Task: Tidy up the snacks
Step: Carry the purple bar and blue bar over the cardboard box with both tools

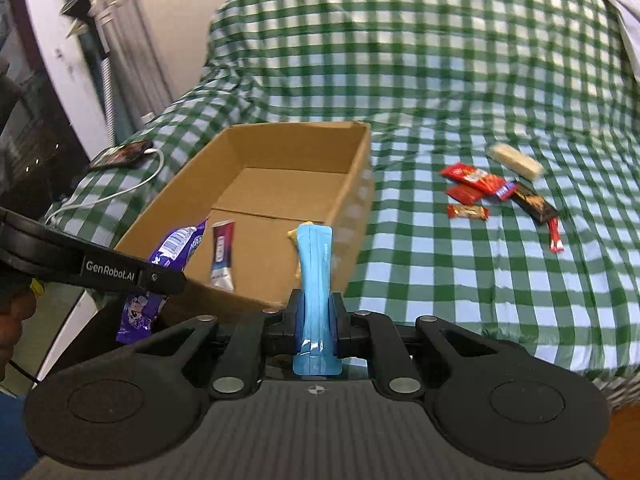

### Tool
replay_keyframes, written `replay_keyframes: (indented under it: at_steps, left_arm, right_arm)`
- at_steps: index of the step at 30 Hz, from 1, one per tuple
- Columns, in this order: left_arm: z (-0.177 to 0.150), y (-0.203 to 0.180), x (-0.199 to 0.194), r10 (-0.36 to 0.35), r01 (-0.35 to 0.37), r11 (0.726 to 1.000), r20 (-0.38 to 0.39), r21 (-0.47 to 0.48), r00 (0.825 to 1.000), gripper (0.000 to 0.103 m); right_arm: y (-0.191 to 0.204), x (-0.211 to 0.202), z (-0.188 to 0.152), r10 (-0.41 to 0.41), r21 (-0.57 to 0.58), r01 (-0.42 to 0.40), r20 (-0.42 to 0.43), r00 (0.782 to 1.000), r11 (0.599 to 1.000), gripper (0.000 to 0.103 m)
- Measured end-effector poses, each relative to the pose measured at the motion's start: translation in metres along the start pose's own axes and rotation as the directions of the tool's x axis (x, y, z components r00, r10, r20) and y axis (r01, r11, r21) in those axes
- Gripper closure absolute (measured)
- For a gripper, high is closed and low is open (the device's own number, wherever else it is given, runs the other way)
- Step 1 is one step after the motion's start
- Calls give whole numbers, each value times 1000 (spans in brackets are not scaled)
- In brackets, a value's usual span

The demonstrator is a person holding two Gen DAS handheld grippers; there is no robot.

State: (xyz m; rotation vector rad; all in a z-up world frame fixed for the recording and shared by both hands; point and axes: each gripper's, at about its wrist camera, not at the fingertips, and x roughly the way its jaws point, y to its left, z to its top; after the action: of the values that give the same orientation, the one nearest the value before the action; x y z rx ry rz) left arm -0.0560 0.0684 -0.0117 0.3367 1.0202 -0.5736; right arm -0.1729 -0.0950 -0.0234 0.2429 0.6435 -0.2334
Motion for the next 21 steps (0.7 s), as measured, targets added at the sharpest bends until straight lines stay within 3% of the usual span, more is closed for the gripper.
replay_keyframes:
  at_steps: [9,21]
  left_arm:
    - [-13,13,-14,-36,37,999,45,-19,998,87]
    - [-18,27,-18,-49,52,997,58,-55,997,87]
  right_arm:
    - [28,-11,0,-34,-62,35,12,999,997,90]
    - [32,-14,2,-39,-90,40,7,999,995,90]
